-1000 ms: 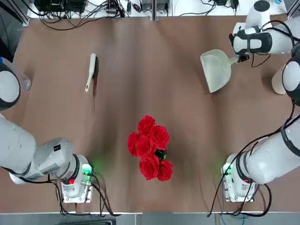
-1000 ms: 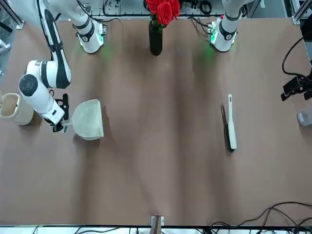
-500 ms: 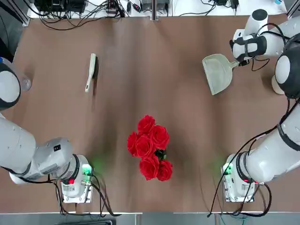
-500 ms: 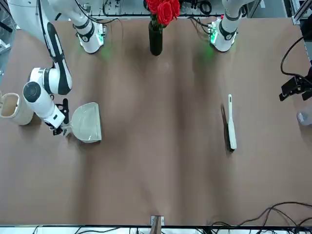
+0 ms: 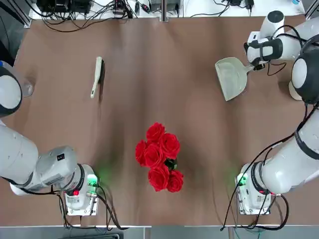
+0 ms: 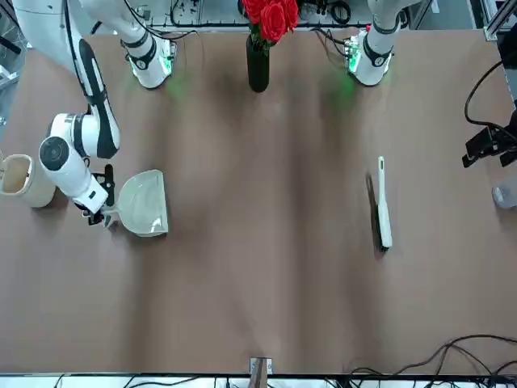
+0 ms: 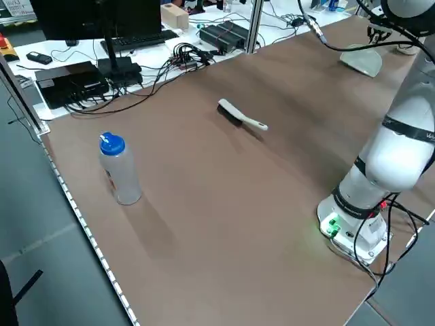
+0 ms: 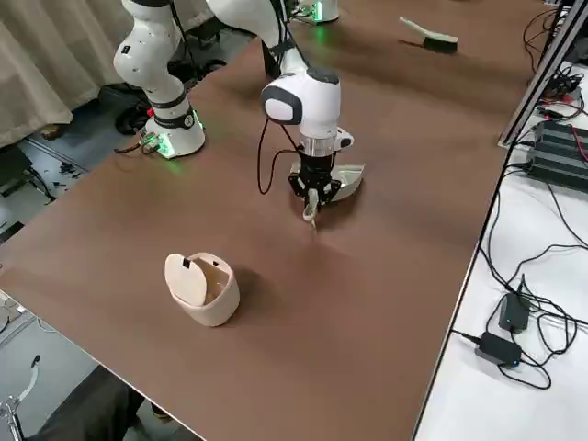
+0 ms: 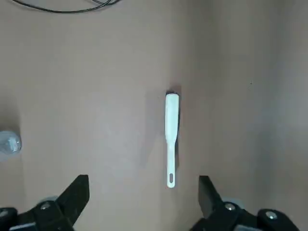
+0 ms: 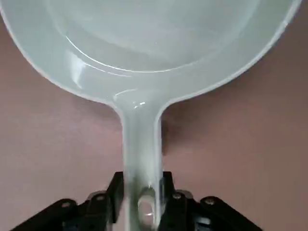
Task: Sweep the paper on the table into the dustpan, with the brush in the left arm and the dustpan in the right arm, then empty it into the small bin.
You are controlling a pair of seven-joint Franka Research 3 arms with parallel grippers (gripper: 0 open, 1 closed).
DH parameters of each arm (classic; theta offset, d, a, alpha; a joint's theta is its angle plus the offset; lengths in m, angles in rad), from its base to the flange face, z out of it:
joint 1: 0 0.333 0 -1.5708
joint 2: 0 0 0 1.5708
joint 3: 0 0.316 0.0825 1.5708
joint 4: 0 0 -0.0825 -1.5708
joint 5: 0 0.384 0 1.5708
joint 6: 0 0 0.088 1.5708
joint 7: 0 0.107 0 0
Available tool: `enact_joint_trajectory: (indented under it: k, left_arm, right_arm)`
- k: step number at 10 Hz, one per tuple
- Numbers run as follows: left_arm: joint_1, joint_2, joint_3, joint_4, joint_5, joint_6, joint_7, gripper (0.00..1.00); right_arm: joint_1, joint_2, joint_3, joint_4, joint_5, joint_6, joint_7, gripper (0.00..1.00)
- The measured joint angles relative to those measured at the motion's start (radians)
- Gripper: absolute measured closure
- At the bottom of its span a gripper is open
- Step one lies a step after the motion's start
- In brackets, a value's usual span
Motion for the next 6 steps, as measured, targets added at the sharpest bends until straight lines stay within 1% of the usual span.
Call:
enact_joint_trajectory:
  k: [1, 2, 3, 4, 5, 6]
  left_arm:
    - [0.001, 0.000, 0.001, 0.000, 0.000, 0.000, 0.000, 0.00]
    - [0.003, 0.000, 0.001, 0.000, 0.000, 0.000, 0.000, 0.00]
    - [0.005, 0.000, 0.002, 0.000, 0.000, 0.000, 0.001, 0.00]
    - [0.007, 0.001, 0.003, 0.000, 0.000, 0.000, 0.001, 0.00]
    - [0.008, 0.001, 0.003, 0.000, 0.000, 0.000, 0.001, 0.00]
    - [0.009, 0.002, 0.004, 0.000, 0.000, 0.000, 0.001, 0.00]
  right_arm:
    - [-0.001, 0.002, 0.000, 0.001, 0.000, 0.002, 0.000, 0.54]
    - [-0.001, 0.003, 0.000, 0.002, 0.000, 0.002, 0.000, 0.42]
    - [-0.001, 0.003, 0.000, 0.007, 0.000, 0.002, -0.001, 0.33]
    - [-0.002, 0.003, 0.000, 0.022, 0.000, -0.004, -0.001, 0.30]
    - [-0.002, 0.003, 0.000, 0.057, 0.000, -0.057, -0.004, 0.16]
    - [-0.002, 0.003, 0.000, 0.118, 0.000, -0.161, -0.005, 0.03]
